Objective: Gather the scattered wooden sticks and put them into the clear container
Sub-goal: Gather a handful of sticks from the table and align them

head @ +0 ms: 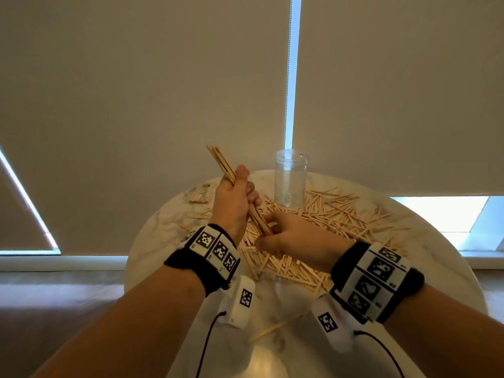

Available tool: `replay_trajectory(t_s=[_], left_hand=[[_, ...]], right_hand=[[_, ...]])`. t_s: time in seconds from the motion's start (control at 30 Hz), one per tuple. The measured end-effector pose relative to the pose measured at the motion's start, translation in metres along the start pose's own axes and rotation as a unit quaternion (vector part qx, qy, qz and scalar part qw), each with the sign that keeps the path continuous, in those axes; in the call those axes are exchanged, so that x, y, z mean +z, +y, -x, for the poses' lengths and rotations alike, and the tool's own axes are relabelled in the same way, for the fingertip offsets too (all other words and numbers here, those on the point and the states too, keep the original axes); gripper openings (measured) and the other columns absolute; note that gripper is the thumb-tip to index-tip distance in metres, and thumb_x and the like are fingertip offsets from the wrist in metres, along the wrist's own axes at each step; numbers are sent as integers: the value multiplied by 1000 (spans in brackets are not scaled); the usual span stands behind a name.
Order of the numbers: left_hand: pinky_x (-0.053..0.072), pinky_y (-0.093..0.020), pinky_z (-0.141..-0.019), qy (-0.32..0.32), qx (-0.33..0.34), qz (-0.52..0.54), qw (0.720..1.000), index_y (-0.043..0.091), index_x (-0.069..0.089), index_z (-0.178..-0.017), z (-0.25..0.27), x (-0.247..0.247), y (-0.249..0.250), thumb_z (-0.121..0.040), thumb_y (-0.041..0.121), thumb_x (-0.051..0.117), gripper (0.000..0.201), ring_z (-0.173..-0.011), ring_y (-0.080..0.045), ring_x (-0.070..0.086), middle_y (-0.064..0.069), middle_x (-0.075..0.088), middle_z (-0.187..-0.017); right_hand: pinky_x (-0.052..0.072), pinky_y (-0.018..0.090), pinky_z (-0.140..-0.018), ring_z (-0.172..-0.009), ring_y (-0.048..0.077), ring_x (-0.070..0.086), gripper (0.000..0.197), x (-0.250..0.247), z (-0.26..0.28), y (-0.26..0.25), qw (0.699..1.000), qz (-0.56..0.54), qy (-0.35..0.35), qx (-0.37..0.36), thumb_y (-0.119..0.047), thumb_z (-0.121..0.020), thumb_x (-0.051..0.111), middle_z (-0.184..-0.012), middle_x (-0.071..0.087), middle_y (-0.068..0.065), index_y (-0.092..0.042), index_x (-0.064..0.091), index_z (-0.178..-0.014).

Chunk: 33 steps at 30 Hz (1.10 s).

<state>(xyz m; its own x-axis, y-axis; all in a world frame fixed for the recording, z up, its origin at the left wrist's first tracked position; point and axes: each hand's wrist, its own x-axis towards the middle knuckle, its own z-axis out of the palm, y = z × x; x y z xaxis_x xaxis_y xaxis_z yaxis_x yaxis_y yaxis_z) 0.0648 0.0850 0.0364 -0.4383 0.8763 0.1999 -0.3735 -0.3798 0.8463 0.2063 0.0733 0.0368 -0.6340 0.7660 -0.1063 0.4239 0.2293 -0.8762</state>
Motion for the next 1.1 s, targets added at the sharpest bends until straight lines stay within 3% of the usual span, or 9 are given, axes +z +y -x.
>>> replay_trajectory(t_s=[0.1, 0.17, 0.3, 0.37, 0.47, 0.6, 0.77, 0.93, 1.1], left_hand=[[51, -34, -61, -29, -58, -31, 997, 8, 49, -101, 8, 4, -8, -101, 43, 48, 35, -60, -17, 53, -3, 52, -69], [55, -37, -69, -43, -60, -87, 993, 1, 52, -113, 14, 10, -10, -102, 47, 43, 48, -72, -24, 64, -9, 66, -84], [53, -30, -77, -78, -65, -95, 990, 4, 51, -125, 24, 18, -7, -106, 38, 39, 40, -97, -15, 73, -6, 75, -105], [54, -30, -81, -105, -85, -93, 986, 1, 53, -127, 24, 18, -5, -104, 34, 46, 42, -101, -17, 72, -8, 75, -107], [54, -44, -93, -94, -87, -73, 989, 8, 47, -133, 14, 10, 11, -92, 46, 62, 57, -103, -24, 71, -10, 72, -114], [59, -42, -81, -13, -77, -87, 993, 20, 49, -128, -6, -6, 47, -88, 70, 49, 64, -99, -25, 72, -8, 71, -113], [60, -36, -72, -68, -103, -210, 970, 0, 66, -105, -1, 7, 33, -105, 41, 39, 50, -83, -29, 73, -16, 76, -93], [60, -39, -81, -91, -134, -255, 953, 3, 67, -104, 1, 10, 26, -106, 36, 38, 44, -89, -28, 74, -13, 77, -95], [59, -43, -84, 28, -39, -327, 944, 17, 67, -99, -10, 16, 26, -99, 55, 42, 46, -89, -21, 70, -1, 74, -96]], right_hand=[[43, 26, -57, -63, 12, 49, 19, -2, -9, -5, 998, -35, 38, -20, -13, -86, 67, -81, 58, 8, -9, 62, -104], [41, 22, -50, -55, 8, 47, 4, -3, -12, -9, 997, 5, 64, -33, -16, -91, 60, -74, 55, 3, -12, 62, -93], [46, 30, -56, -61, 16, 53, 25, -5, -13, -9, 984, 145, 75, -76, -26, -102, 44, -78, 64, 13, -7, 61, -101], [44, 31, -55, -56, 14, 50, 28, -8, -12, -5, 976, 171, 83, -102, -25, -104, 41, -69, 58, 6, -6, 60, -96], [41, 27, -55, -55, 12, 49, 27, -17, -7, 6, 957, 256, 95, -94, -31, -104, 40, -67, 55, -2, -14, 56, -91], [40, 26, -56, -65, 15, 56, 29, -27, -1, 17, 935, 338, 79, -72, -34, -102, 39, -76, 61, 1, -14, 57, -92], [47, 27, -58, -64, 17, 60, 32, -26, -12, 15, 919, 372, 105, -73, -41, -100, 46, -73, 62, -1, -15, 62, -93], [43, 22, -53, -56, 8, 53, 43, -34, -14, 22, 908, 384, 161, -37, -56, -96, 52, -66, 58, -5, -17, 71, -95], [43, 21, -53, -58, 8, 54, 34, -38, -14, 15, 913, 363, 183, -46, -50, -94, 60, -69, 59, -6, -18, 70, -96]])
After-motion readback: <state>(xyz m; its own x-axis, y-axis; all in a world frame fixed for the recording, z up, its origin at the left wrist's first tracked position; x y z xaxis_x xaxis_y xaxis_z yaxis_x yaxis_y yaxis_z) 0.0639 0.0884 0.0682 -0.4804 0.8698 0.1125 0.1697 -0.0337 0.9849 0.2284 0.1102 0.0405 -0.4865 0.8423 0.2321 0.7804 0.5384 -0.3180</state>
